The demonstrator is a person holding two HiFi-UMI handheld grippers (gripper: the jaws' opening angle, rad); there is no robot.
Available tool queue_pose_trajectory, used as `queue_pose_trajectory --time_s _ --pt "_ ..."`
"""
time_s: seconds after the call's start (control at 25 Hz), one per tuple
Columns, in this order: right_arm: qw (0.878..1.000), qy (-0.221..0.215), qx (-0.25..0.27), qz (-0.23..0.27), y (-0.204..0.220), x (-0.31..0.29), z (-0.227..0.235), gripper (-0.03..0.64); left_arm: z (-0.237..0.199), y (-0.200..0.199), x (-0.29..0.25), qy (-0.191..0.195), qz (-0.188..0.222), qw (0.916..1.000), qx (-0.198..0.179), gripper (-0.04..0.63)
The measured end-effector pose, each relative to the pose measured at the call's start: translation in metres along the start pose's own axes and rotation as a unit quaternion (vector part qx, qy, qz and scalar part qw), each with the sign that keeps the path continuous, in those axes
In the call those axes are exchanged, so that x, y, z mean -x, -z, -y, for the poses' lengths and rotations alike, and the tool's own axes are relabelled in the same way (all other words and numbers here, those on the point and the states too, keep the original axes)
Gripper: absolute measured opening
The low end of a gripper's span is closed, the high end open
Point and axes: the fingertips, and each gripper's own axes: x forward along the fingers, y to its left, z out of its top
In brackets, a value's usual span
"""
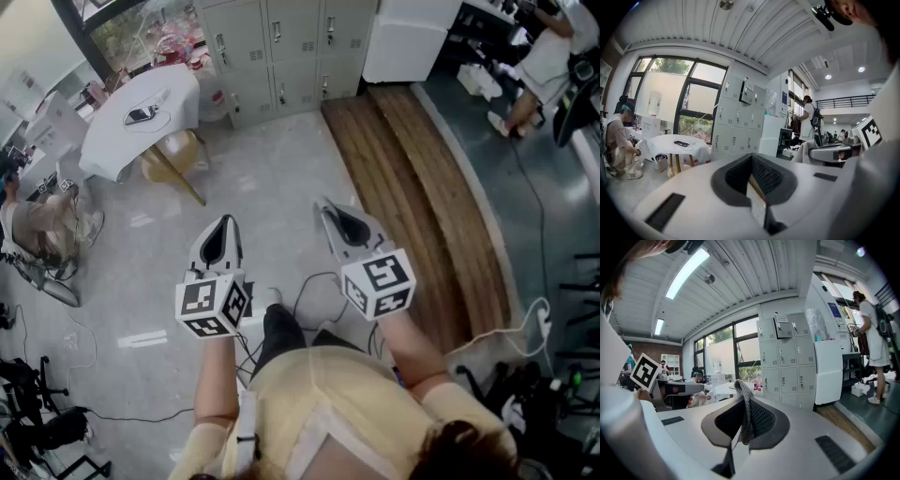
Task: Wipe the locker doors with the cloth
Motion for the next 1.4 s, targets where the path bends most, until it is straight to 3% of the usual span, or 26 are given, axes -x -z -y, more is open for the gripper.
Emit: queue_pose_trajectory --time_s 0.32,0.8,1.12,1.4 --pt "1.000 -0.011 -0.005 0.000 -0.009 -0.036 -0.005 0.020 -0.027 -0.006 -0.016 0.001 -0.004 1.0000 0.009 0.002" --pt "1.000 -0.022 -0.002 -0.010 -0.032 -0.134 -0.028 0.020 -0.107 -0.017 -0.064 0.012 -0.018 0.9994 0.027 0.002" --pt "1.000 -0.023 -0.004 -0.010 -0.047 -0.234 -0.052 0.020 -0.188 -0.028 -0.104 0.028 -0.035 0.9988 0.020 0.002" --pt "1.000 -0.014 -0.009 -0.013 -0.062 -0.288 -0.049 0.020 -0.230 -0.032 -0.132 0.028 -0.051 0.9982 0.018 0.002"
